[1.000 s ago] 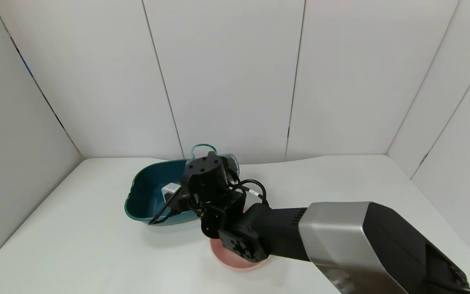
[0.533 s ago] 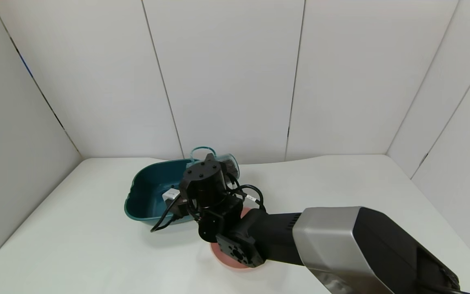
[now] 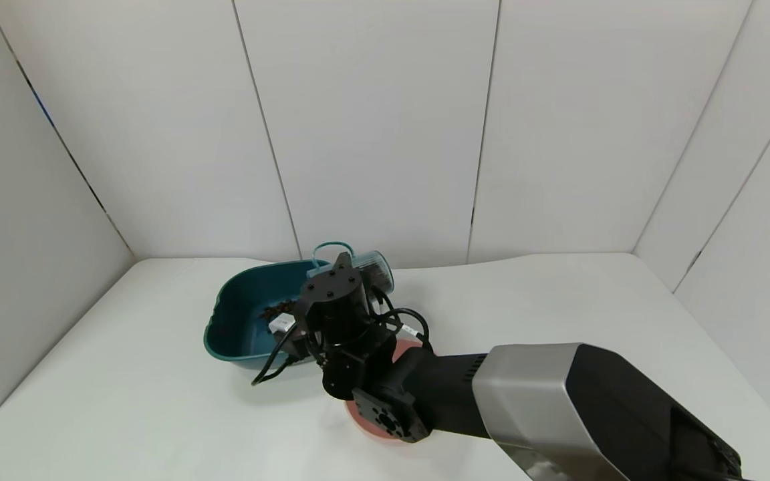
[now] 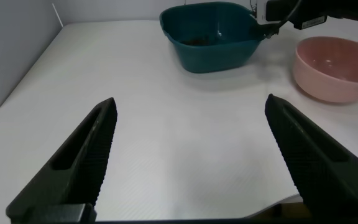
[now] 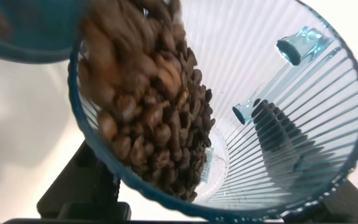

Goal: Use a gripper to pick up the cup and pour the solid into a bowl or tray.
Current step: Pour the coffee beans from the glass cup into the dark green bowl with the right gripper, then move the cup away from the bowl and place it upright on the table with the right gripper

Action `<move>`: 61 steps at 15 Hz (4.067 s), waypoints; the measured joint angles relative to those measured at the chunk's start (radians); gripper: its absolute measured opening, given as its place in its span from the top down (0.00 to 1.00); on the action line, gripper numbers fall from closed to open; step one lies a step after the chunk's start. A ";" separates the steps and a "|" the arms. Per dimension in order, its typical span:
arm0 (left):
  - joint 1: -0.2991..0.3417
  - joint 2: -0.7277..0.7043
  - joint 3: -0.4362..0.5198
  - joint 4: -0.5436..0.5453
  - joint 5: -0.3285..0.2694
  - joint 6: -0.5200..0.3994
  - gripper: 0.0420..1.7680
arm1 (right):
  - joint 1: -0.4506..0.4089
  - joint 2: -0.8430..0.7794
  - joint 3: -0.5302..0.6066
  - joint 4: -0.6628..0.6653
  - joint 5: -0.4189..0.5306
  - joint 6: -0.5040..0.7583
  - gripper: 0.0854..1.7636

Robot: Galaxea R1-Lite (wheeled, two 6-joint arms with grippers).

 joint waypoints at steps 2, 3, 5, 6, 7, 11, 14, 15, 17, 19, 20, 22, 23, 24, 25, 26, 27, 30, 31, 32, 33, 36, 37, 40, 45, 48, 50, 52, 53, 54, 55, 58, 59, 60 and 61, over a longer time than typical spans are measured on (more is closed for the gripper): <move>0.000 0.000 0.000 0.000 0.000 0.000 0.03 | -0.001 0.002 0.000 -0.003 -0.020 -0.020 0.24; 0.000 0.000 0.000 0.000 0.000 0.000 0.03 | -0.002 0.003 0.000 -0.010 -0.022 -0.027 0.24; 0.000 0.000 0.000 0.000 0.000 0.000 0.03 | 0.001 0.005 0.000 -0.021 -0.025 -0.033 0.24; 0.000 0.000 0.000 0.000 0.000 0.000 0.03 | 0.002 0.006 0.000 -0.024 -0.030 -0.033 0.24; 0.000 0.000 0.000 0.000 0.000 0.000 0.03 | 0.000 0.007 0.000 -0.025 -0.031 -0.033 0.24; 0.000 0.000 0.000 0.000 0.000 0.000 0.03 | 0.000 0.008 0.000 -0.034 -0.049 -0.051 0.24; 0.000 0.000 0.000 0.000 0.000 0.000 0.03 | 0.000 0.012 0.000 -0.042 -0.051 -0.055 0.24; 0.000 0.000 0.000 0.000 0.000 0.000 0.03 | 0.001 0.013 0.000 -0.043 -0.050 -0.056 0.24; 0.000 0.000 0.000 0.000 0.000 0.000 0.03 | 0.000 0.015 0.000 -0.044 -0.051 -0.067 0.24; 0.000 0.000 0.000 0.000 0.000 0.000 0.03 | 0.001 0.016 0.000 -0.057 -0.061 -0.081 0.24; 0.000 0.000 0.000 0.000 0.000 0.000 0.03 | 0.001 0.016 0.000 -0.063 -0.063 -0.086 0.24; 0.000 0.000 0.000 0.000 0.000 0.000 0.03 | 0.002 0.016 0.000 -0.074 -0.064 -0.086 0.24; 0.000 0.000 0.000 0.000 0.000 0.000 0.03 | 0.002 0.017 0.000 -0.081 -0.064 -0.085 0.24; 0.000 0.000 0.000 0.000 0.000 0.000 0.03 | 0.002 0.017 0.000 -0.083 -0.064 -0.084 0.24; 0.000 0.000 0.000 0.000 0.000 0.000 0.03 | 0.002 0.016 0.000 -0.083 -0.064 -0.081 0.24; 0.000 0.000 0.000 0.000 0.001 0.000 0.03 | 0.002 0.016 0.000 -0.083 -0.064 -0.078 0.24; 0.000 0.000 0.000 0.000 0.000 0.000 0.03 | 0.002 0.015 0.000 -0.084 -0.064 -0.070 0.24; 0.000 0.000 0.000 0.000 0.000 0.000 0.03 | 0.001 0.010 0.002 -0.074 -0.071 -0.012 0.24; 0.000 0.000 0.000 0.000 0.000 0.000 0.03 | 0.000 0.008 0.002 -0.067 -0.071 0.009 0.24; 0.000 0.000 0.000 0.000 0.000 0.000 0.03 | -0.001 0.006 0.003 -0.063 -0.071 0.024 0.24; 0.000 0.000 0.000 0.000 0.000 0.000 0.03 | -0.002 0.003 0.004 -0.062 -0.072 0.034 0.24; 0.000 0.000 0.000 0.000 0.000 0.000 0.03 | -0.005 -0.002 0.008 -0.062 -0.072 0.059 0.24; 0.000 0.000 0.000 0.000 0.000 0.000 0.03 | -0.005 -0.002 0.008 -0.062 -0.073 0.066 0.24; 0.000 0.000 0.000 0.000 0.000 0.000 0.03 | -0.006 -0.003 0.011 -0.061 -0.072 0.079 0.24; 0.000 0.000 0.000 0.000 0.000 0.000 0.03 | -0.008 -0.021 0.016 0.022 -0.073 0.201 0.24; 0.000 0.000 0.000 0.000 0.000 0.000 0.03 | -0.011 -0.045 0.022 0.124 -0.072 0.351 0.24; 0.000 0.000 0.000 0.000 0.000 0.000 0.03 | -0.015 -0.068 0.024 0.167 -0.071 0.431 0.24; 0.000 0.000 0.000 0.000 0.000 0.000 0.03 | -0.020 -0.093 0.026 0.203 -0.071 0.502 0.24; 0.000 0.000 0.000 0.000 0.000 0.000 0.03 | -0.022 -0.107 0.027 0.226 -0.072 0.540 0.24; 0.000 0.000 0.000 0.000 0.000 0.000 0.03 | -0.025 -0.123 0.032 0.246 -0.071 0.580 0.24; 0.000 0.000 0.000 0.000 0.000 0.000 0.03 | -0.028 -0.143 0.039 0.263 -0.070 0.612 0.24; 0.000 0.000 0.000 0.000 0.000 0.000 0.03 | -0.050 -0.201 0.062 0.268 -0.063 0.656 0.24; 0.000 0.000 0.000 0.000 0.000 0.000 0.03 | -0.061 -0.220 0.067 0.270 -0.063 0.663 0.24; 0.000 0.000 0.000 0.000 0.000 0.000 0.03 | -0.071 -0.239 0.073 0.277 -0.060 0.671 0.24; 0.000 0.000 0.000 0.000 0.000 0.000 0.03 | -0.083 -0.259 0.077 0.289 -0.052 0.687 0.24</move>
